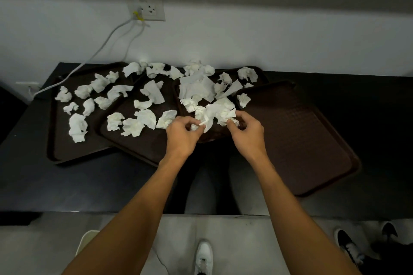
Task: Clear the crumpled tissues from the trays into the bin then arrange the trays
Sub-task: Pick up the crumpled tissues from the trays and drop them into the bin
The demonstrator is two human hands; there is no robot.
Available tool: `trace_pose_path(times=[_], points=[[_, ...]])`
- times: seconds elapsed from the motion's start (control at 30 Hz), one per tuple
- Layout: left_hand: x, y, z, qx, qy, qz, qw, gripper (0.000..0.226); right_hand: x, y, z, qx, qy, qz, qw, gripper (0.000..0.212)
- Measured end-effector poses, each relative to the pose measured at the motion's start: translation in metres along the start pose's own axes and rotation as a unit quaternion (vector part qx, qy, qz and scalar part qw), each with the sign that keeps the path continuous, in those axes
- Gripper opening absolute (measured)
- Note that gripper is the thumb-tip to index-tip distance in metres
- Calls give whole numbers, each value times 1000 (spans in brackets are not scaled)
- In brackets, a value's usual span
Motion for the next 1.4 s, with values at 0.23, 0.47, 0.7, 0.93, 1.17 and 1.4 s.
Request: trace_pose_path(times=[0.23, 0.47, 0.7, 0.93, 1.17, 1.4], points=[[10, 31, 73, -46, 75, 27, 996, 13, 26, 27, -56, 35, -9, 23, 999, 26], [61, 79, 150, -64, 104, 55, 991, 14, 57, 69, -133, 103, -9, 41, 994, 27], [118, 146, 237, -132, 112, 91, 981, 18, 79, 130, -218, 161, -15, 61, 985, 16], [183, 211, 317, -194, 107, 162, 962, 30, 95, 203, -306, 238, -23, 68, 969, 18], [243, 264, 372, -249, 103, 226, 936, 24, 96, 250, -383, 305, -21, 61, 950, 28], [295, 293, 386, -304, 107, 299, 898, 23, 74, 266, -437, 364, 3, 65, 929, 27]])
Point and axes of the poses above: each hand's wrist, its own y-axis away from the middle knuckle, its own z-axis out of the back of the hand, x = y × z, the point moved 1 cm from there along -y, towards the middle knuckle, and after that the axes turned 5 degrees about x, right-handed, at the moved point
